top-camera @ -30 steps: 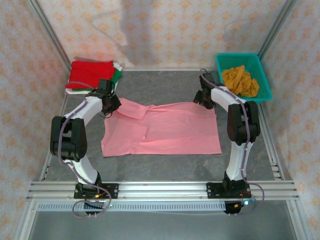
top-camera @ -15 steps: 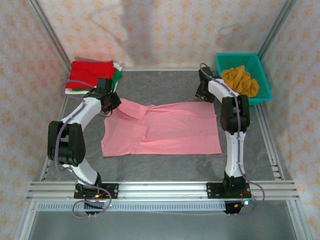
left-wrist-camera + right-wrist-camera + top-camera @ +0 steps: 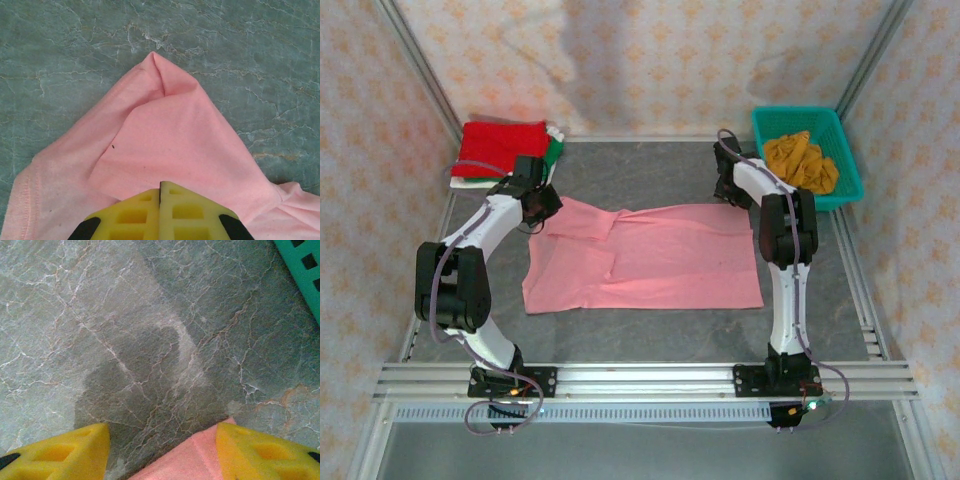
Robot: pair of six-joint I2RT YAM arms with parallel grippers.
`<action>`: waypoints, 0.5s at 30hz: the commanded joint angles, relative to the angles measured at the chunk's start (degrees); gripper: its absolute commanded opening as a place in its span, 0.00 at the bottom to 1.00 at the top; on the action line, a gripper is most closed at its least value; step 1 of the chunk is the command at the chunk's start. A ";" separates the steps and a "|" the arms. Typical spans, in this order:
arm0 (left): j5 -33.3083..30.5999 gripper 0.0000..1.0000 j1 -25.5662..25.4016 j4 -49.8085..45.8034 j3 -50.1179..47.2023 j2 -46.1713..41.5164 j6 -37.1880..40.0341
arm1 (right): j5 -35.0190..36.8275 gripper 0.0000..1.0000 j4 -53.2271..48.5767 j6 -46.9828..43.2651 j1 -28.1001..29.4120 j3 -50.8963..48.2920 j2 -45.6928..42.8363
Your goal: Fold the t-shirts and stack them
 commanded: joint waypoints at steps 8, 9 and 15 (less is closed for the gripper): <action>-1.69 0.34 2.15 -0.76 -1.19 4.13 1.75 | -1.97 0.32 3.07 1.79 -0.12 0.50 3.00; -1.44 0.37 2.45 -0.74 -1.07 4.87 1.82 | -2.19 0.28 3.81 1.72 -0.09 -0.20 2.50; -2.37 0.48 3.36 -1.84 1.59 9.27 2.81 | -5.00 0.05 7.40 0.60 -0.08 -2.79 -0.26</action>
